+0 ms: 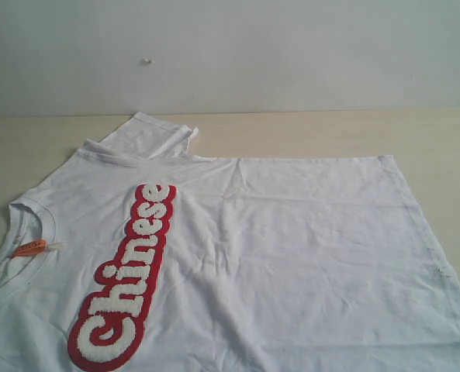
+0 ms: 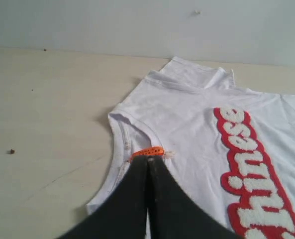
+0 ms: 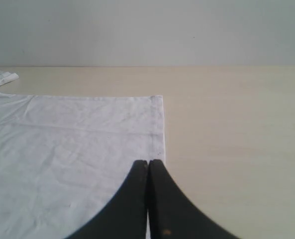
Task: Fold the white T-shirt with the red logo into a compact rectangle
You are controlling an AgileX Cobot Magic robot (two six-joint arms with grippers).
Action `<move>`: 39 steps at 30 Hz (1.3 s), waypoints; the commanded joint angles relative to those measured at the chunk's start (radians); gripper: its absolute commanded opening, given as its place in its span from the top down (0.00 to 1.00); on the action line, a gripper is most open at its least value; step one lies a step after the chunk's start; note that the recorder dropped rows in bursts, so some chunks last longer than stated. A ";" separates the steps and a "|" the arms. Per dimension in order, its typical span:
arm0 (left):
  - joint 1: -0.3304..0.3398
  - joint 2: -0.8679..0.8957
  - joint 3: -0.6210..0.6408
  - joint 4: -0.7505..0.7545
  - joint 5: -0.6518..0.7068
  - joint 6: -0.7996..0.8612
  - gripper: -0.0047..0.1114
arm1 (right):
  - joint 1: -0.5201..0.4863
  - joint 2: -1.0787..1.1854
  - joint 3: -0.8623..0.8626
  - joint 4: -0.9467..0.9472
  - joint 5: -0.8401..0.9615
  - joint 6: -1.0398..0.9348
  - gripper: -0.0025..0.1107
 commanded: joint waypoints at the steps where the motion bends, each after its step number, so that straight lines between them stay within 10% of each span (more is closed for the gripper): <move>1: 0.001 -0.005 0.003 -0.079 -0.073 -0.073 0.96 | -0.005 -0.006 0.005 -0.041 -0.035 0.007 0.98; 9: 0.001 -0.005 0.003 -0.419 -0.248 -0.077 0.96 | -0.005 -0.006 0.005 -0.053 -0.305 0.007 0.98; 20: 0.001 -0.005 -0.005 -0.483 -0.323 -0.210 0.96 | -0.005 -0.006 0.005 -0.048 -0.701 0.317 0.98; 32: 0.001 -0.005 -0.037 -0.508 -0.286 -0.390 0.96 | -0.005 -0.006 0.005 -0.044 -0.739 0.585 0.98; 39: -0.001 -0.005 -0.189 -0.489 -0.121 -0.225 0.96 | -0.005 -0.006 -0.121 -0.148 -0.559 0.614 0.98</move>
